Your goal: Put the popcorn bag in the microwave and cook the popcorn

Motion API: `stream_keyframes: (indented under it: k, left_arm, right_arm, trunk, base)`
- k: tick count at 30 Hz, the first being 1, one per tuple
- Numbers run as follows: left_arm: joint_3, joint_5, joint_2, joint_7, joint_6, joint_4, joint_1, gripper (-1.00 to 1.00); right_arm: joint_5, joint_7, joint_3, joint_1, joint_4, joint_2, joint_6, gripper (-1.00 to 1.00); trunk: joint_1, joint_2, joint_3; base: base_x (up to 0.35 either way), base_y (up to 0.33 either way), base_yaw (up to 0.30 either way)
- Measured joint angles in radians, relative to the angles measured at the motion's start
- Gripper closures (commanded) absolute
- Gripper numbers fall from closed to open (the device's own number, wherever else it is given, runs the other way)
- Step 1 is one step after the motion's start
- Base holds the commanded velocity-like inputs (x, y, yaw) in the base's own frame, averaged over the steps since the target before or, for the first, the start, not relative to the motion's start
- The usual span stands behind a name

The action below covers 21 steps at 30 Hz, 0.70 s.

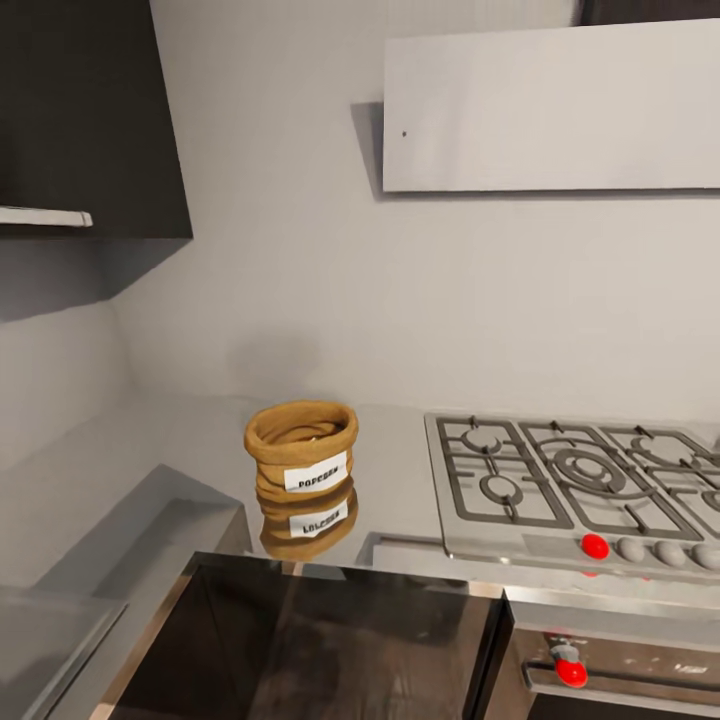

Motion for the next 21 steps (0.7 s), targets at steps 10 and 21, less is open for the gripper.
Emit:
stream_keyframes:
  k: [10, 21]
  left_arm:
    - [0.0, 0.0, 0.0, 0.0, 0.0, 0.0, 0.0, -1.0]
    - [0.0, 0.0, 0.001, 0.0, 0.0, 0.0, 0.0, -1.0]
  right_arm:
    - [0.0, 0.0, 0.0, 0.0, 0.0, 0.0, -0.001, -1.0]
    - [0.0, 0.0, 0.0, 0.0, 0.0, -0.002, -0.002, -1.0]
  trunk:
    - [-0.038, 0.07, 0.031]
    - [-0.081, 0.147, 0.066]
  base:
    - [0.0, 0.0, 0.0]
    - [0.0, 0.0, 0.0]
